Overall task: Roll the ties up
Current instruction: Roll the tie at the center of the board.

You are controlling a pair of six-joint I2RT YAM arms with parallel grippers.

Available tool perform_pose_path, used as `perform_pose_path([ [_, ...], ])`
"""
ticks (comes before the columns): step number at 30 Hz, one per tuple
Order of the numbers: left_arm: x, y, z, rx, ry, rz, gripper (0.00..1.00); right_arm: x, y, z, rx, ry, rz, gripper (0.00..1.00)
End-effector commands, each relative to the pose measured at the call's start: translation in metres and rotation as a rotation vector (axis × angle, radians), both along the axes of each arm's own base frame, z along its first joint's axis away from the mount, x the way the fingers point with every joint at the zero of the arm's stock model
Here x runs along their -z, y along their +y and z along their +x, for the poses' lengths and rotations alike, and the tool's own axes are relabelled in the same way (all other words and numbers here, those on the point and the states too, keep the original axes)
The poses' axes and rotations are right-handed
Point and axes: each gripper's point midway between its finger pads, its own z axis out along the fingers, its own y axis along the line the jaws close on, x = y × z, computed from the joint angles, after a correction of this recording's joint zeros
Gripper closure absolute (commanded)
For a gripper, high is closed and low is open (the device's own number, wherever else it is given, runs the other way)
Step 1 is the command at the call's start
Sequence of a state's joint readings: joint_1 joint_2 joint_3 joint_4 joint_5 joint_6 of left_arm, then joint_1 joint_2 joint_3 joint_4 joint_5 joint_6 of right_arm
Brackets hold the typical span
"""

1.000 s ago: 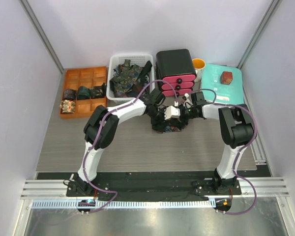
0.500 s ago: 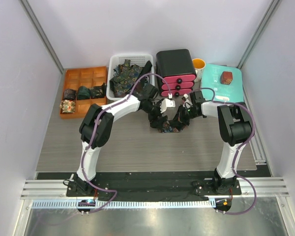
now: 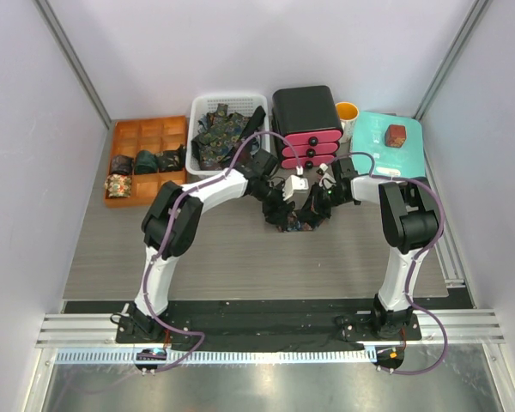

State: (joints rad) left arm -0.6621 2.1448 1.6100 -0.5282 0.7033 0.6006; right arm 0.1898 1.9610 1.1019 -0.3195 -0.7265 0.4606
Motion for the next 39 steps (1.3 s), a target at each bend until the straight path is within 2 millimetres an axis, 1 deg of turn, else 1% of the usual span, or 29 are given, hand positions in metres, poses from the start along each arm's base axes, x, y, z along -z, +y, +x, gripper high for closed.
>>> perform_pose_path([
  [1,-0.011,-0.023,0.0,0.029,-0.047,-0.025,0.5,0.033,-0.017,-0.001,-0.006,0.006,-0.13,0.99],
  [3,-0.01,-0.031,-0.003,0.039,-0.068,-0.017,0.53,0.031,-0.015,0.0,-0.01,0.004,-0.123,0.99],
  [6,-0.002,-0.037,-0.004,0.031,-0.075,0.01,0.6,0.028,-0.014,0.0,-0.013,-0.002,-0.116,0.99],
  [7,0.001,-0.038,-0.001,0.017,-0.087,0.03,0.63,0.028,-0.013,-0.001,-0.015,0.001,-0.115,0.99],
  [8,0.012,-0.037,-0.002,0.015,-0.071,0.059,0.64,0.027,-0.013,0.0,-0.015,-0.004,-0.113,0.99],
  [10,0.02,-0.039,-0.003,0.019,-0.073,0.091,0.68,0.024,-0.011,-0.001,-0.017,-0.002,-0.098,0.98],
  [11,0.034,-0.032,-0.005,0.012,-0.056,0.144,0.68,0.022,-0.01,-0.001,-0.02,-0.003,-0.09,0.95],
  [12,0.037,-0.032,-0.006,0.013,-0.058,0.16,0.69,0.019,-0.01,0.0,-0.02,-0.009,-0.082,0.9],
  [13,0.04,-0.029,-0.006,0.01,-0.056,0.177,0.69,0.013,-0.008,0.001,-0.022,-0.014,-0.063,0.87],
  [14,0.051,-0.024,-0.009,0.009,-0.052,0.221,0.68,0.008,-0.009,0.003,-0.017,-0.022,-0.054,0.84],
  [15,0.053,-0.022,-0.01,0.009,-0.055,0.246,0.68,0.004,-0.01,0.004,-0.016,-0.026,-0.046,0.77],
  [16,0.056,-0.021,-0.009,0.018,-0.063,0.261,0.68,-0.004,-0.009,0.002,-0.02,-0.023,-0.025,0.75],
  [17,0.06,-0.016,-0.014,0.02,-0.044,0.296,0.68,-0.008,-0.011,0.004,-0.016,-0.025,-0.02,0.73],
  [18,0.063,-0.016,-0.013,0.021,-0.037,0.307,0.68,-0.012,-0.012,0.003,-0.017,-0.022,-0.011,0.7],
  [19,0.065,-0.014,-0.014,0.02,-0.025,0.322,0.68,-0.018,-0.013,-0.002,-0.022,-0.003,-0.006,0.68],
  [20,0.066,-0.012,-0.016,0.02,-0.007,0.338,0.68,-0.024,-0.015,0.0,-0.032,-0.018,-0.004,0.67],
  [22,0.07,-0.005,-0.021,0.02,0.021,0.372,0.68,-0.031,-0.017,-0.005,-0.042,-0.011,-0.001,0.63],
  [23,0.07,-0.004,-0.024,0.026,0.026,0.378,0.68,-0.041,-0.018,-0.005,-0.046,-0.032,0.008,0.61],
  [24,0.071,0.0,-0.028,0.027,0.039,0.399,0.68,-0.044,-0.021,-0.006,-0.048,-0.04,0.011,0.57],
  [26,0.071,0.005,-0.034,0.033,0.059,0.42,0.68,-0.049,-0.021,-0.011,-0.055,-0.046,0.021,0.53],
  [28,0.073,0.013,-0.041,0.029,0.082,0.448,0.68,-0.05,-0.021,-0.016,-0.06,-0.038,0.028,0.51],
  [29,0.073,0.016,-0.044,0.031,0.09,0.456,0.68,-0.046,-0.022,-0.019,-0.056,-0.025,0.029,0.51],
  [30,0.076,0.023,-0.049,0.032,0.106,0.471,0.68,-0.048,-0.02,-0.022,-0.06,-0.021,0.042,0.51],
  [32,0.074,0.027,-0.053,0.03,0.111,0.475,0.68,-0.047,-0.018,-0.025,-0.05,-0.015,0.061,0.51],
  [33,0.076,0.031,-0.058,0.035,0.122,0.486,0.68,-0.052,-0.016,-0.026,-0.047,-0.027,0.079,0.51],
  [34,0.075,0.031,-0.059,0.035,0.123,0.487,0.68,-0.056,-0.013,-0.019,-0.025,-0.054,0.098,0.5],
  [35,0.076,0.032,-0.059,0.033,0.126,0.488,0.68,-0.054,-0.012,-0.023,-0.012,-0.047,0.109,0.5],
  [37,0.076,0.032,-0.059,0.039,0.124,0.487,0.68,-0.059,-0.01,-0.018,0.013,-0.069,0.127,0.5],
  [39,0.075,0.031,-0.059,0.047,0.127,0.485,0.68,-0.058,-0.009,-0.02,0.013,-0.063,0.137,0.5],
])
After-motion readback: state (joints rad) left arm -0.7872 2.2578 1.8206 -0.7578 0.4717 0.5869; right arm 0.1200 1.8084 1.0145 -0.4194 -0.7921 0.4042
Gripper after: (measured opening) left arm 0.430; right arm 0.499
